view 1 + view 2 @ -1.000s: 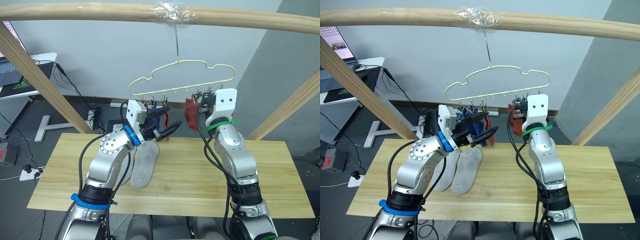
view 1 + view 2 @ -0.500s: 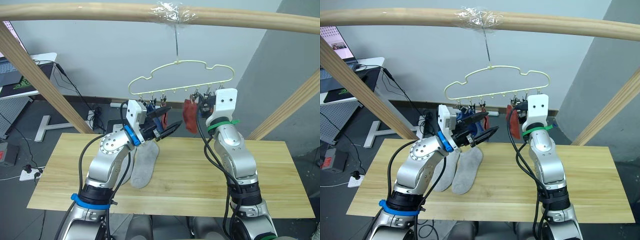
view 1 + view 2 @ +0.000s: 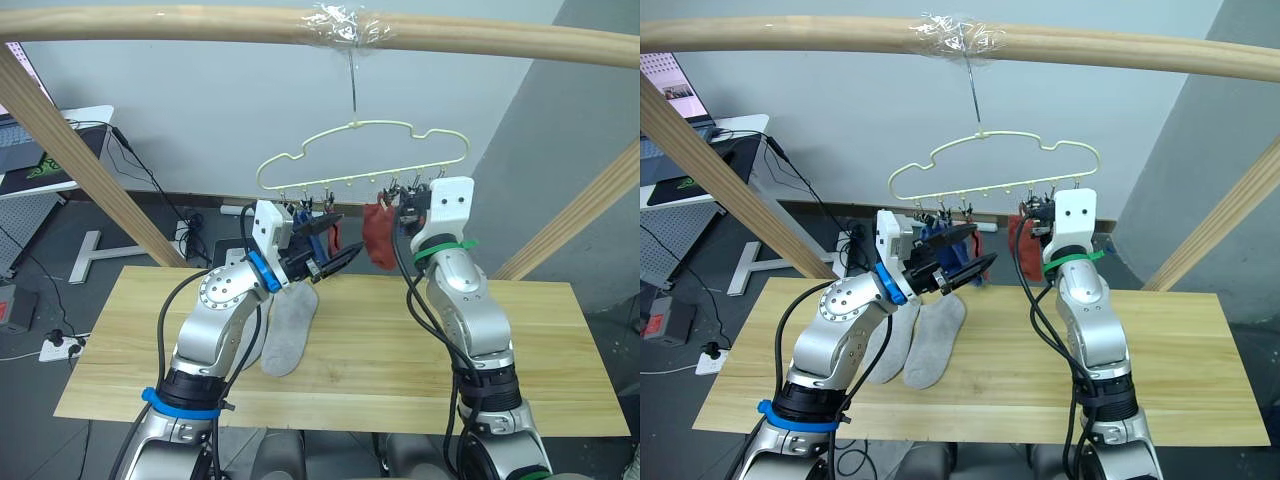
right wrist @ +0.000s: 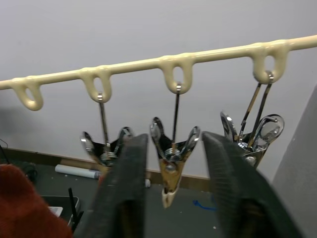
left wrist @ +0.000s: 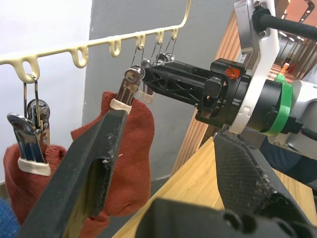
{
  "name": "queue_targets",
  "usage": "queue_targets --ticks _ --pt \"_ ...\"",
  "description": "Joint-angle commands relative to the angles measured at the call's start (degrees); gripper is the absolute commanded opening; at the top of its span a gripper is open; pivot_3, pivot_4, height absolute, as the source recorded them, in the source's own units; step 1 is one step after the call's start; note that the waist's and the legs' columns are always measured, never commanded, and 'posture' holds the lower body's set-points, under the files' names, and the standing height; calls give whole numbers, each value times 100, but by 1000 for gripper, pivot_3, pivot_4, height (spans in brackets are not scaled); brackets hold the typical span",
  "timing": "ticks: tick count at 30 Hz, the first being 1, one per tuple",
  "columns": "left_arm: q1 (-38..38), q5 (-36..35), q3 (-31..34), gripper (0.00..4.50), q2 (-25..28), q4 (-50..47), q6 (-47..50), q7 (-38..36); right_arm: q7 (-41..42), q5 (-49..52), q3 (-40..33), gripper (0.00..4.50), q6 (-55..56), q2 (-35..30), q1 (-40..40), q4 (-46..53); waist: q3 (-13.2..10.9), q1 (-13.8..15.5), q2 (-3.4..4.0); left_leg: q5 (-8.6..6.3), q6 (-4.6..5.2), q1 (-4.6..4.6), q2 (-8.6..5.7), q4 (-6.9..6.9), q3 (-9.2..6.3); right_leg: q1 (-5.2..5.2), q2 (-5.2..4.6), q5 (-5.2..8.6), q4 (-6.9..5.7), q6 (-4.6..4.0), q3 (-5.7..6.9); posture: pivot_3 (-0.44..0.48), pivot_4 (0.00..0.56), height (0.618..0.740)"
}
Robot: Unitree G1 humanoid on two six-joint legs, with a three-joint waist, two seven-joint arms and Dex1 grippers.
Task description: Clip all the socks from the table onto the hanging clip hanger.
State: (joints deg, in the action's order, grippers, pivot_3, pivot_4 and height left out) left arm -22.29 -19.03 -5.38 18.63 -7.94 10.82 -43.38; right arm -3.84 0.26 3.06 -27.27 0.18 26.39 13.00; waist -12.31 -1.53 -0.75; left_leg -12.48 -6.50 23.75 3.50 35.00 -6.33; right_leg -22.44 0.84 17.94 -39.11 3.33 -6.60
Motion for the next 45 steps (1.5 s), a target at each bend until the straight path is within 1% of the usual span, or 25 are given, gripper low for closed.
queue_targets --ticks 1,17,27,30,33,34,39,42,45 --pt "-4 -28 4 3245 10 -179 -131 -55 8 -44 -16 1304 116 14 135 195 0 1 0 0 0 0 0 0 0 0 0 0 0 0 0 101 203 740" --pt "31 -43 8 3245 20 -211 -136 -63 0 -116 -11 1304 194 112 278 98 0 3 1 0 0 -1 0 0 0 0 0 0 -1 0 0 104 200 740" --pt "30 -27 3 3245 8 -223 -152 -49 -60 -67 -157 1304 141 211 252 17 0 5 0 0 0 -1 0 0 0 0 0 0 -1 0 0 110 197 740" --pt "43 -27 -6 3245 -2 -236 -151 -41 -58 -80 -225 776 132 205 235 32 0 5 0 0 0 -1 0 0 0 0 0 0 -2 0 0 109 198 740" --pt "108 -24 -35 3245 -22 -293 -137 -14 -1 -93 -260 75 107 140 194 81 0 5 1 0 0 -1 0 0 0 0 0 0 -2 0 0 105 198 740" --pt "144 -22 -54 3245 -29 -326 -125 -2 25 -89 -263 11 92 111 179 104 0 4 1 0 0 -1 0 0 0 0 0 0 -2 0 0 105 198 740" --pt "522 71 -152 3245 -95 -468 31 260 407 73 -281 11 -216 -182 88 420 0 4 1 0 0 0 0 0 0 0 -1 0 -1 0 0 100 197 740" --pt "819 329 -81 3245 -6 -245 145 567 948 403 -312 11 -812 -550 167 677 0 -1 1 0 1 -2 0 2 -1 0 -1 0 -5 0 0 86 197 740" --pt "1176 768 63 3795 251 287 139 905 1450 883 -501 0 -1644 -976 347 956 0 -14 1 0 2 -11 0 3 -1 8 -1 0 -7 0 -1 86 197 740"
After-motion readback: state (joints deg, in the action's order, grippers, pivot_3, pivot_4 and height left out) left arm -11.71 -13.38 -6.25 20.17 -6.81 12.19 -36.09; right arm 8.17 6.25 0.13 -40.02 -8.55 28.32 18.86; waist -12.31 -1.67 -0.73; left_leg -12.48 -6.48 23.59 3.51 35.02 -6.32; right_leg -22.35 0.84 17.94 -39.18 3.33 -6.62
